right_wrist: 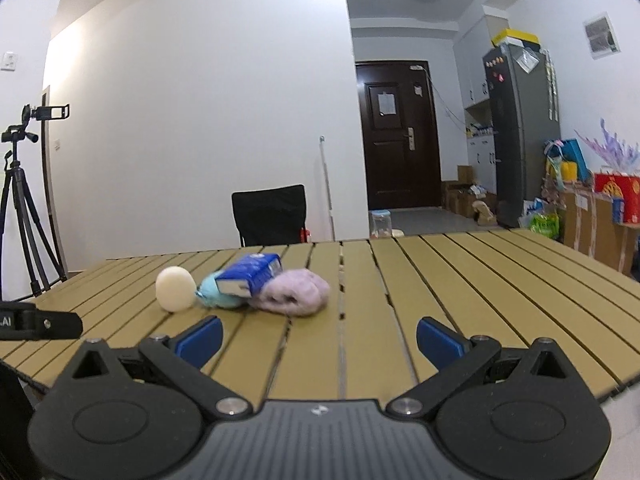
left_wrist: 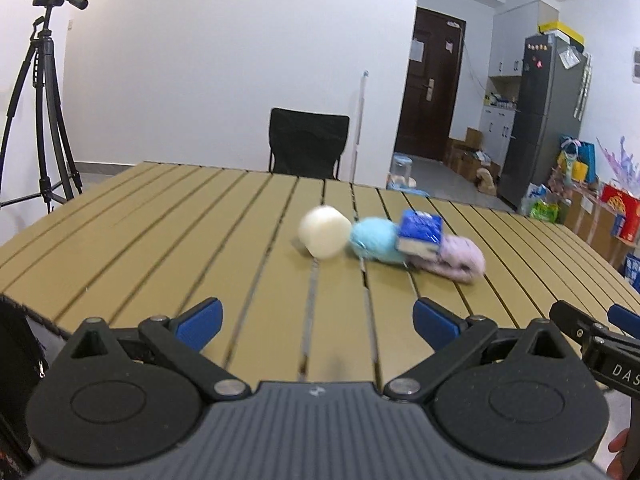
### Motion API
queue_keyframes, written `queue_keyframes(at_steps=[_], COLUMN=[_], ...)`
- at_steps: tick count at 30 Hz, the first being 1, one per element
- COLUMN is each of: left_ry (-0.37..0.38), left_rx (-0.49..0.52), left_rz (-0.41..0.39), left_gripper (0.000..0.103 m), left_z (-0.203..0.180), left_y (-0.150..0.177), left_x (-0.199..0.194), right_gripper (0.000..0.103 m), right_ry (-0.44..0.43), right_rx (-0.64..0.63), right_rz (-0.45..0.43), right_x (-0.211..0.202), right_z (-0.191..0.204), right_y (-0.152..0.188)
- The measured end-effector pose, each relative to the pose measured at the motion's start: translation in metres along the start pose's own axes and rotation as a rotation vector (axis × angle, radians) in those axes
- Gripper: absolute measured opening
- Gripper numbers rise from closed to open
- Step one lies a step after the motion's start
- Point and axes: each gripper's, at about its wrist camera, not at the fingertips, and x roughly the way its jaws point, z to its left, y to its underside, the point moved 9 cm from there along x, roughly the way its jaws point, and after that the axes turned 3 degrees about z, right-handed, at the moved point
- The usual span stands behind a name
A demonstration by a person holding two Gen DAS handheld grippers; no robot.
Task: Collect trash
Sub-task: 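Raise both tools back up toward the items on the table, then close the right gripper on the blue tissue pack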
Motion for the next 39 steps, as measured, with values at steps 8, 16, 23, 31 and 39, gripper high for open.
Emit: queue_keyframes(at_steps=[8,16,23,31,39], left_ry=[-0.017,-0.062,-0.074,-0.063,-0.060], left_rx=[-0.021,-0.062,-0.055,-0.058,-0.053], left_rz=[-0.021,-0.031,-0.029,0.019,0.041], left_gripper=[0.103,0.103,0.103,0.103,0.103], left_z=[0.031,0.068,0.080,0.080,0.079], left_y=[-0.032,-0.059,-0.068,-0.061,-0.057], left_x=[0.025,0.052,0.072,0.092,0.102], right_gripper=[0.103,0.103,0.103,0.101,0.069], right_ry=[-0.015,-0.024,0.065,0.068,0.094], right_rx=[-0.037,-0.063,-0.102,-0.086,-0.099], right_rz=[-0.004,0.064,0.129,0.242,0.265], right_x=[0.048,0.107,0.155,0.208,0.233], right_z=[0.042,0.088,0.106,0.113,0.110], right_y=[-0.030,-0.047,-0.052,-0.044,-0.035])
